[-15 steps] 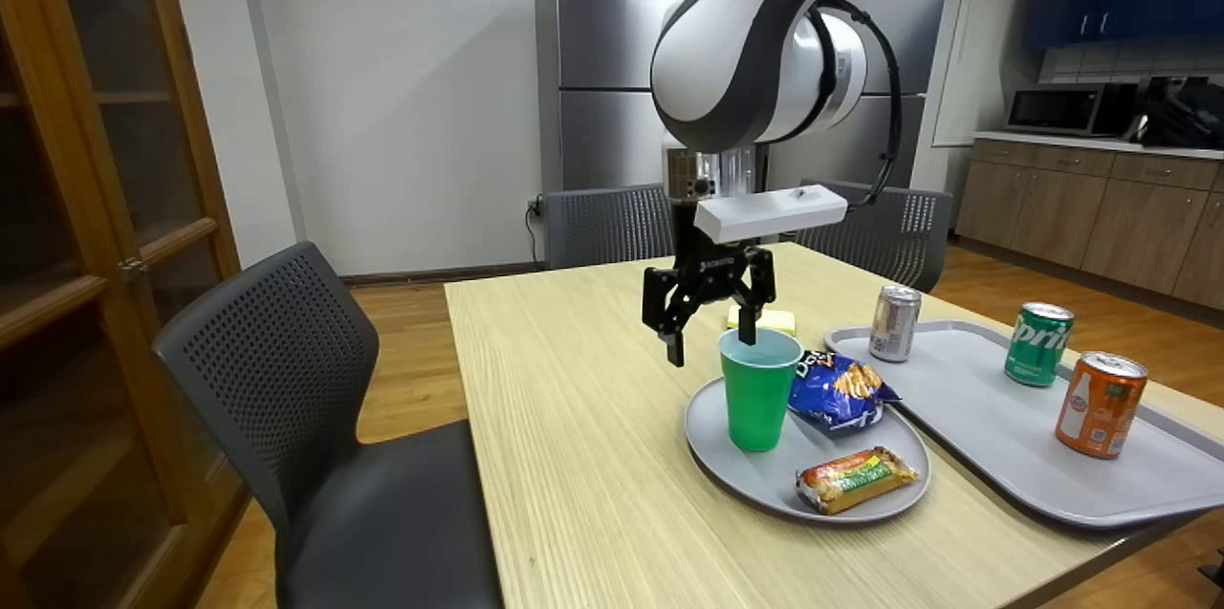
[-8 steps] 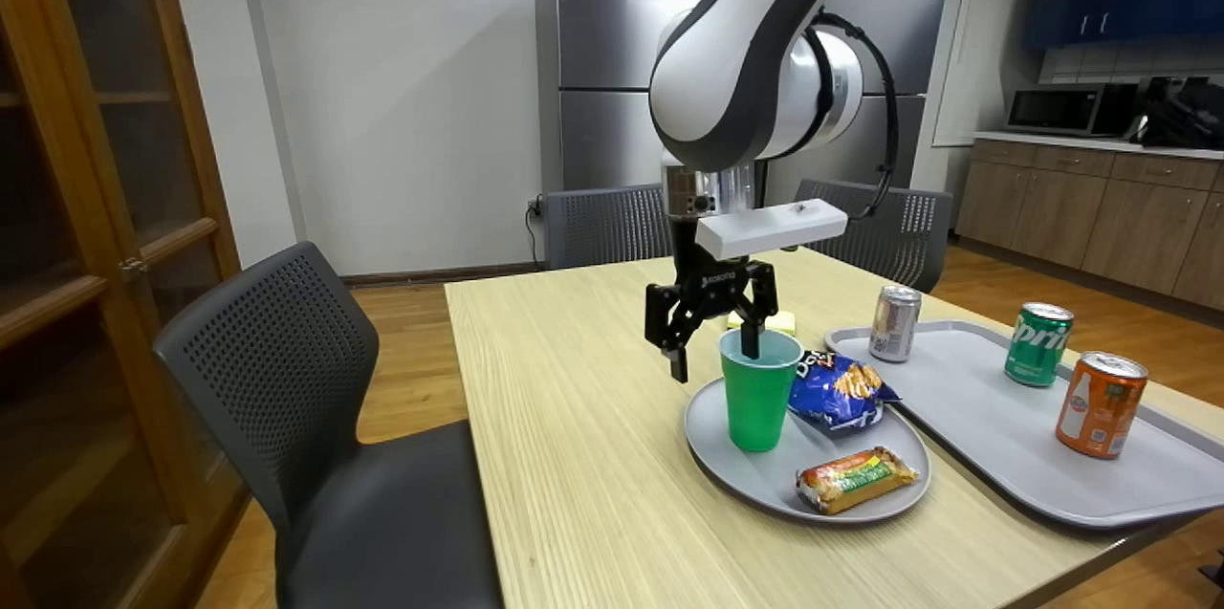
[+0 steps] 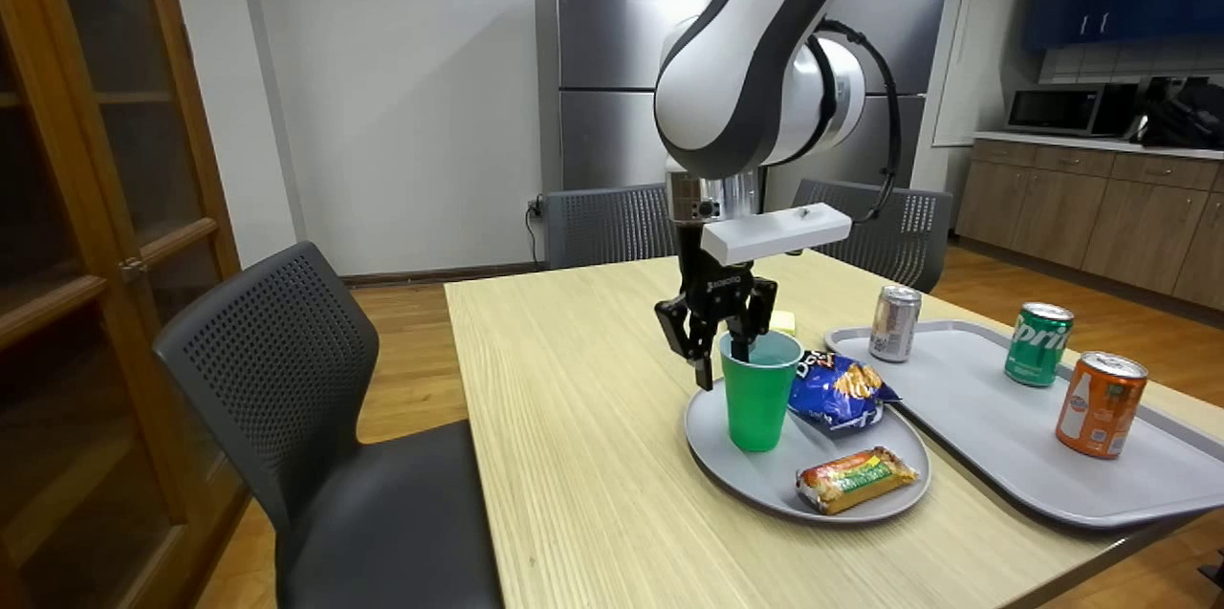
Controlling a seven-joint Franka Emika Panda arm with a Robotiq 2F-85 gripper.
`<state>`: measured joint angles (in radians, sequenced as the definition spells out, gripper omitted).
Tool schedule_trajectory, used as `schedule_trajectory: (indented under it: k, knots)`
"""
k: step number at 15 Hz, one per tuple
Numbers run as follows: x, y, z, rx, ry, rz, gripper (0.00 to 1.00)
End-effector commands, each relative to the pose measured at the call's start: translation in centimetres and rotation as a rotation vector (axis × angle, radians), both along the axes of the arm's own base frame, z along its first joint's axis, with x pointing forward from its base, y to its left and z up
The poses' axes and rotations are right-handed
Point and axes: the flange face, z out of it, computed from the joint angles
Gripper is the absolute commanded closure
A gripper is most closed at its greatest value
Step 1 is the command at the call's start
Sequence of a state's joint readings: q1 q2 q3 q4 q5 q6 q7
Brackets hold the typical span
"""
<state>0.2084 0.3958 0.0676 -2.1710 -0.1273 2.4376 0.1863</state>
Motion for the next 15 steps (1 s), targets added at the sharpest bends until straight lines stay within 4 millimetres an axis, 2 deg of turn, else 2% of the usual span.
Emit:
schedule_trajectory:
  k: [1,3,4,10,15]
  knots:
    - [0.2,-0.2,0.4,-0.023,-0.02,-0.005,0.82]
    - [0.2,-0.5,0.4,-0.026,-0.02,-0.009,0.97]
    - [0.2,-0.6,0.4,-0.027,-0.02,-0.011,1.0]
    - [0.0,-0.8,1.0,-0.029,-0.022,-0.024,0.99]
    - [0.4,0.1,4.5,-0.002,-0.035,0.009,0.99]
